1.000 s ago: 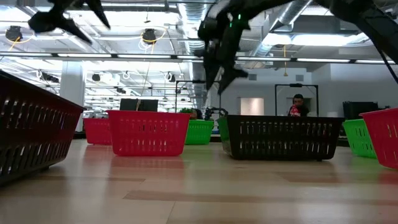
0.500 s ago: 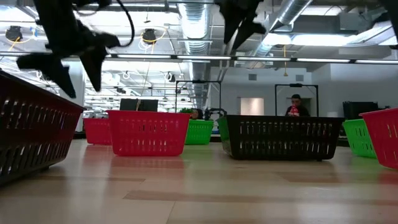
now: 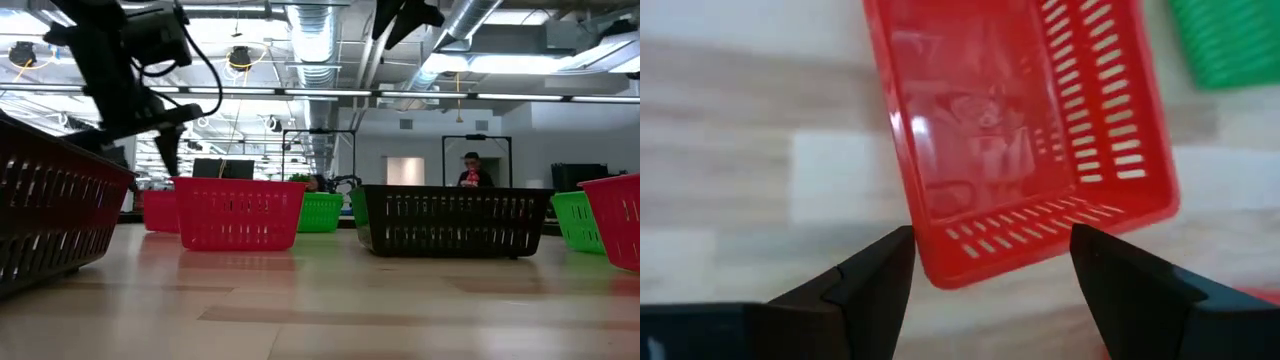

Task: Stack baskets by color
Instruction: Adjust the top red bin

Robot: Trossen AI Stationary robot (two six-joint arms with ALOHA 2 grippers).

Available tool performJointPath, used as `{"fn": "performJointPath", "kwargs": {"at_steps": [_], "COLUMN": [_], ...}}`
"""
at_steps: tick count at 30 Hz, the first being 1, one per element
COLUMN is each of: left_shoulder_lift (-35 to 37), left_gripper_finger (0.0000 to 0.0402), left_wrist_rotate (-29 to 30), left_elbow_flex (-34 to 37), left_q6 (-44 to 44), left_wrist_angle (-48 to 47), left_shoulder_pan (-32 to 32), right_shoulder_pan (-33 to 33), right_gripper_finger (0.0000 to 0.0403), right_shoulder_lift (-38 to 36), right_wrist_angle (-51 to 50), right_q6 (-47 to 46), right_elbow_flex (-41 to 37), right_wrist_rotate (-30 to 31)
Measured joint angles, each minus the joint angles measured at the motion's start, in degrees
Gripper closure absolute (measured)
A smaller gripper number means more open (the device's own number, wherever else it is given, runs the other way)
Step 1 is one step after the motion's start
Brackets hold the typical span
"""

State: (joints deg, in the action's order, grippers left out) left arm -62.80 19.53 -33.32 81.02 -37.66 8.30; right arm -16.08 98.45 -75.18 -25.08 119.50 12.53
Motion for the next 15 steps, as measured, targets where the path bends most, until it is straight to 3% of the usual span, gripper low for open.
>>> {"fn": "performJointPath", "kwargs": {"at_steps": [9,15], "left_shoulder_lift": [-7.24,-13.9], "left_gripper_finger": [0.0145,0.0145], "left_wrist_rotate": [2.29,-2.07], "left_elbow_flex": [0.0,0.0], "left_q6": [-10.82,-19.4], "left_wrist_angle": [10.14,20.87], "left_shoulder_pan": [9.35,16.05], "right_shoulder_pan": [-0.04,-0.07], "right_gripper_finger": [0.0207,0.0211], "right_shoulder_lift": [0.22,0.22], "right_wrist_angle": [-1.03,-1.11], "right_q6": [1.25,1.96], "right_elbow_flex": [0.0,0.0], "right_wrist_rotate": [0.04,0.04]}}
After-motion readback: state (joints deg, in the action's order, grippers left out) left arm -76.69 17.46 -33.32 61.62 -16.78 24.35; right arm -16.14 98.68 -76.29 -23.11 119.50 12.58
